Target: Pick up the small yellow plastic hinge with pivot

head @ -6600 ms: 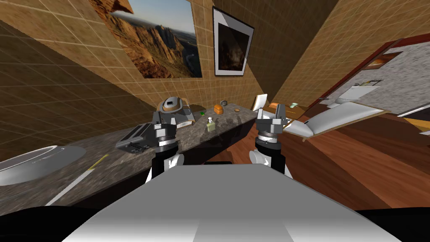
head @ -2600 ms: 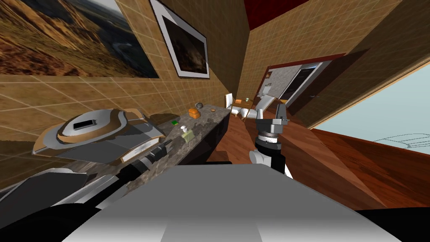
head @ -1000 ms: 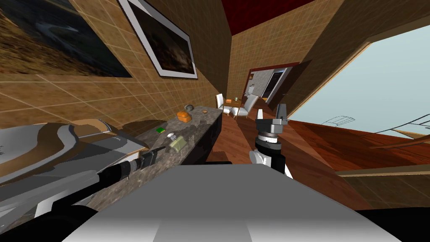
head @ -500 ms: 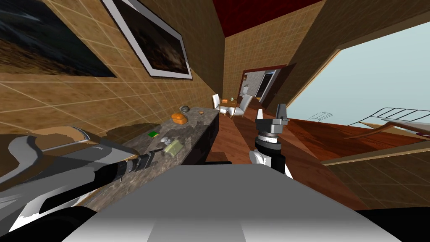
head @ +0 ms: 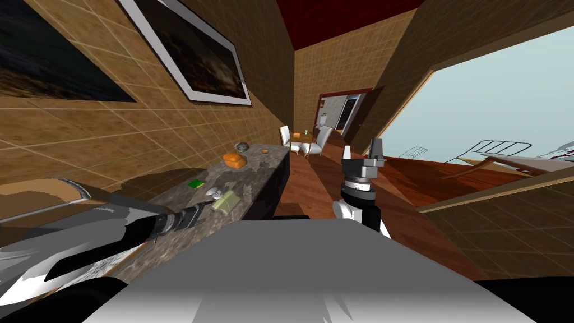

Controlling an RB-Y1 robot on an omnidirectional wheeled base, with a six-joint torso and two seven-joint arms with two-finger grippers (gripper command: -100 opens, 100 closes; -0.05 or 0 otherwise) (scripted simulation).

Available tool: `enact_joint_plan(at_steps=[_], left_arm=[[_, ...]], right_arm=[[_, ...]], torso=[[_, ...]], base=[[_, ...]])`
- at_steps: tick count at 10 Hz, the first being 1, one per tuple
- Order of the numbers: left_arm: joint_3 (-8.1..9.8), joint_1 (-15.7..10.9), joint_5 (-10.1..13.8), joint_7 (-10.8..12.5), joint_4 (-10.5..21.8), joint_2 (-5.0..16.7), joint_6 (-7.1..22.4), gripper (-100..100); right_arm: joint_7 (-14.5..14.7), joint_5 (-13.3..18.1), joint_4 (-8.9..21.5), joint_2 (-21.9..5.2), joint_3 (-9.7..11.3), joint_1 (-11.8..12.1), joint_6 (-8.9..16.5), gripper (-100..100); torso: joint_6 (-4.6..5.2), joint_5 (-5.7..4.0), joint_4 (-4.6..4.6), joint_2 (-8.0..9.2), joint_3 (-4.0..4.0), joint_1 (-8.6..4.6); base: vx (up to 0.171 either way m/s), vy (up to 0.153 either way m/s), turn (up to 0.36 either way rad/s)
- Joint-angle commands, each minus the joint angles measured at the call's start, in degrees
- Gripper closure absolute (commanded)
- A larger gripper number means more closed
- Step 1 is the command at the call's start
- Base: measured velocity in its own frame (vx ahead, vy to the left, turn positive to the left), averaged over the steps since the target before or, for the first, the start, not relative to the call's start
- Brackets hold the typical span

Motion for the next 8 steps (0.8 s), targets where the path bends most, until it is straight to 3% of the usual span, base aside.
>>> enact_joint_plan(at_steps=[1,2,3,5,6,8], left_arm=[[-0.24,0.59,-0.63,2.86,0.7,1.81,-0.19,-100],[-0.24,0.59,-0.63,3.46,0.7,1.81,-0.19,-100],[-0.35,2.23,-1.79,5.72,1.83,4.49,-0.43,-100],[-0.35,2.23,-1.79,7.7,1.83,5.08,-0.43,-100],[-0.52,3.85,-2.92,9.95,2.89,7.83,-0.69,-100],[-0.52,3.85,-2.92,11.8,2.89,8.2,-0.69,-100]], right_arm=[[0.0,0.0,0.0,0.0,0.0,0.0,0.0,0],[0.0,0.0,0.0,0.0,0.0,0.01,0.0,0],[0.0,0.0,0.0,0.0,-0.01,0.01,0.0,0],[0.0,0.0,0.0,0.0,-0.01,0.01,0.0,0],[0.0,0.0,0.0,0.0,-0.01,0.01,0.0,0],[0.0,0.0,0.0,0.0,-0.01,0.01,0.0,0]], torso=[[0.0,0.0,0.0,0.0,0.0,0.0],[-0.05,0.0,0.0,-0.02,-0.01,0.0],[-0.08,0.01,0.01,0.03,0.02,0.02],[-0.06,0.0,0.0,-0.01,-0.01,0.01],[-0.09,0.01,0.02,0.05,0.03,0.02],[-0.08,0.0,0.01,0.01,0.01,0.0]], base=[[0.028,-0.008,-0.145],[0.015,-0.001,0.0],[0.026,-0.01,-0.202],[0.019,-0.001,-0.064],[0.021,-0.011,-0.234],[0.017,-0.004,-0.04]])
